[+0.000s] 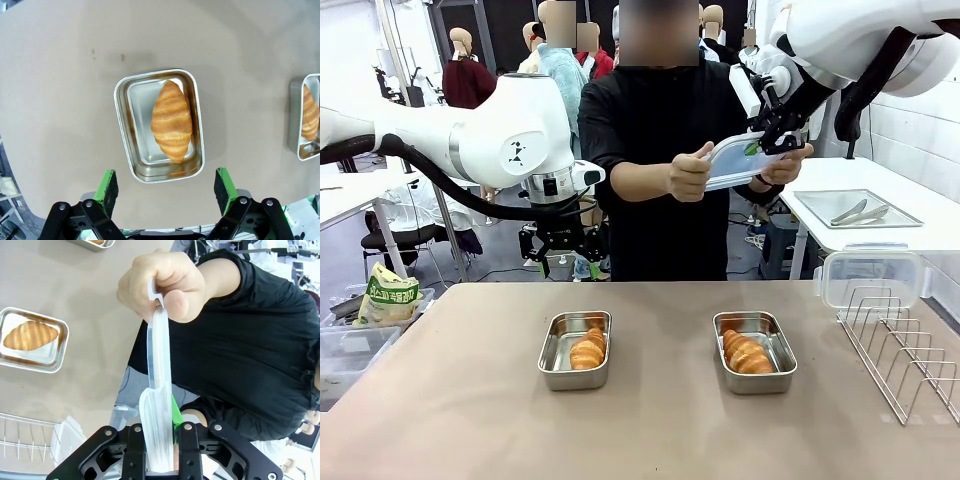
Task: Place the bread in airtight containers.
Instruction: Release when the human grabs the Airtight Container lid, then pick up one Airtight Container lid and hand it to the human.
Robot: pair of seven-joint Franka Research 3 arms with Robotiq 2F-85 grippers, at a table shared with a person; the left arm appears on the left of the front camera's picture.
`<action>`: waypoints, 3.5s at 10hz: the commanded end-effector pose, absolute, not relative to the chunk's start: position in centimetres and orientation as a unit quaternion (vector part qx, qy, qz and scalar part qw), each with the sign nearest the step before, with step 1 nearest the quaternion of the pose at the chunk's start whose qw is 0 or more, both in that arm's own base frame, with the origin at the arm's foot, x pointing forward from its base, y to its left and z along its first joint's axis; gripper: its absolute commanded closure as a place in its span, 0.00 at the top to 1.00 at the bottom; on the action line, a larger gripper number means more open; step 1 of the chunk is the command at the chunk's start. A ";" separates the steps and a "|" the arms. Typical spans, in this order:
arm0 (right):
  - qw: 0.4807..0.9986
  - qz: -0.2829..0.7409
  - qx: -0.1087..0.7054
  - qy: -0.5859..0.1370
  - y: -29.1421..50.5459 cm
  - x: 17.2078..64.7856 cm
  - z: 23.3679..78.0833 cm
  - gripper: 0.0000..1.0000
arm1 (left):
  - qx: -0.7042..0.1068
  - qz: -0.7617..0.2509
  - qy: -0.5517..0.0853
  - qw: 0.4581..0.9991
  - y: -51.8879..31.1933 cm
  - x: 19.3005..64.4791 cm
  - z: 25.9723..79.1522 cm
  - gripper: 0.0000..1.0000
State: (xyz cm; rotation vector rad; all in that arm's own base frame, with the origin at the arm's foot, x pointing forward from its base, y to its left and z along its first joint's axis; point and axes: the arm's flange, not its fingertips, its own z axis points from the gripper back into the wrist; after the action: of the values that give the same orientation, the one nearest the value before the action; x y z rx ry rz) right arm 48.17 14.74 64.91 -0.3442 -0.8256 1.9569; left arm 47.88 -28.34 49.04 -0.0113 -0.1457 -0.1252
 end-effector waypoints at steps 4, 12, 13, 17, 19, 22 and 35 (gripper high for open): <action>0.470 0.802 -0.150 -0.336 14.8 47.6 65.4 0.75 | -0.006 -0.063 -0.075 0.995 -28.3 47.9 49.2 1.00; 0.467 0.822 -0.133 -0.297 15.6 48.3 64.6 1.00 | -0.006 -0.063 -0.075 0.995 -28.3 47.9 49.2 1.00; 0.465 0.813 -0.148 -0.318 15.1 47.9 64.8 1.00 | -0.006 -0.063 -0.075 0.995 -28.3 47.9 49.2 1.00; 0.465 0.813 -0.148 -0.318 15.1 47.9 64.8 1.00 | -0.006 -0.063 -0.075 0.995 -28.3 47.9 49.2 1.00; 0.465 0.813 -0.148 -0.318 15.1 47.9 64.8 1.00 | -0.006 -0.063 -0.075 0.995 -28.3 47.9 49.2 1.00; 0.465 0.813 -0.148 -0.318 15.1 47.9 64.8 1.00 | -0.006 -0.063 -0.075 0.995 -28.3 47.9 49.2 1.00; 0.465 0.813 -0.148 -0.318 15.1 47.9 64.8 1.00 | -0.006 -0.063 -0.075 0.995 -28.3 47.9 49.2 1.00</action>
State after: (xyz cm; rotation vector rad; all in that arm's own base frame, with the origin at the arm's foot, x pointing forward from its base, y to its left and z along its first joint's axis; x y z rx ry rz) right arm 47.92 15.16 65.00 -0.3599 -0.7735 2.0054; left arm 47.88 -28.34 49.04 -0.0113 -0.1457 -0.1252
